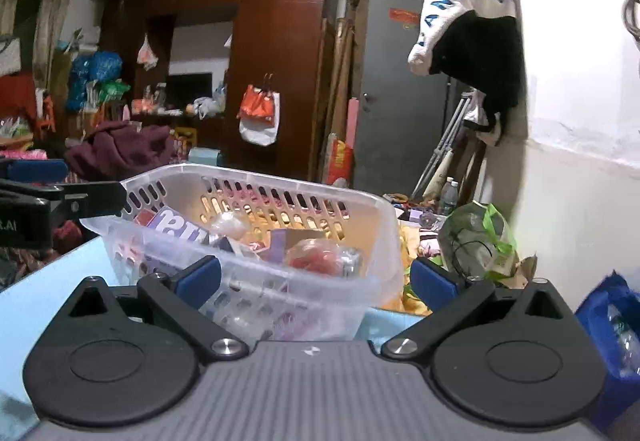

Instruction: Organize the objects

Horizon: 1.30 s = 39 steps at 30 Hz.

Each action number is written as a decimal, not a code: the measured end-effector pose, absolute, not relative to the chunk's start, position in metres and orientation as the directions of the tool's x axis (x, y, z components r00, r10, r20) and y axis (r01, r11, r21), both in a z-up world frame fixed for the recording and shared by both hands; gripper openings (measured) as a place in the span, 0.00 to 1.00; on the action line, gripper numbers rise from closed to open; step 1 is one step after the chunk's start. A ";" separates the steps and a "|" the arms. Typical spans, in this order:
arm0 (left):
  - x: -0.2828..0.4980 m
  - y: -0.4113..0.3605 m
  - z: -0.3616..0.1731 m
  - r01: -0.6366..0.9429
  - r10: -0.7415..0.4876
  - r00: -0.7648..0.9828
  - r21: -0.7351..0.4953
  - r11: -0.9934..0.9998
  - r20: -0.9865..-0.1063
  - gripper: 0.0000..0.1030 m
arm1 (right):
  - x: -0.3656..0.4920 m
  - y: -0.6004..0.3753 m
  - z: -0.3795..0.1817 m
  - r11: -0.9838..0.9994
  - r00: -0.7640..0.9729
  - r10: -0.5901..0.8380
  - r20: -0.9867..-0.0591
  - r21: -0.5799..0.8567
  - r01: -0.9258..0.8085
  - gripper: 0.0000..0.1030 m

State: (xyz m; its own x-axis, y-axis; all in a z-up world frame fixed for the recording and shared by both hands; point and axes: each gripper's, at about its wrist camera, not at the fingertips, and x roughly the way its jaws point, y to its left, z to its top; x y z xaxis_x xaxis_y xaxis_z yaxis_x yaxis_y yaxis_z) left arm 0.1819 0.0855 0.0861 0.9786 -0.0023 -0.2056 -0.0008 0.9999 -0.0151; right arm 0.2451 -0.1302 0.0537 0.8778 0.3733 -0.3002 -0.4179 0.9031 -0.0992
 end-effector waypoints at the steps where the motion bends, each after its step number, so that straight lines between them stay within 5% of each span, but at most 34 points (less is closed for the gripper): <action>1: 0.181 0.084 0.085 0.002 -0.005 0.978 -0.013 1.000 -0.209 1.00 | 0.242 -0.132 0.053 0.906 0.879 0.376 -0.294 -0.084 -0.416 1.00; 9: 0.182 0.090 0.071 0.009 -0.018 0.966 -0.039 0.999 -0.256 1.00 | 0.246 -0.142 0.057 0.905 0.857 0.406 -0.318 0.011 -0.425 1.00; 39: 0.175 0.079 0.066 -0.037 0.035 0.957 -0.004 0.999 -0.288 1.00 | 0.231 -0.141 0.044 0.914 0.883 0.373 -0.285 -0.050 -0.402 1.00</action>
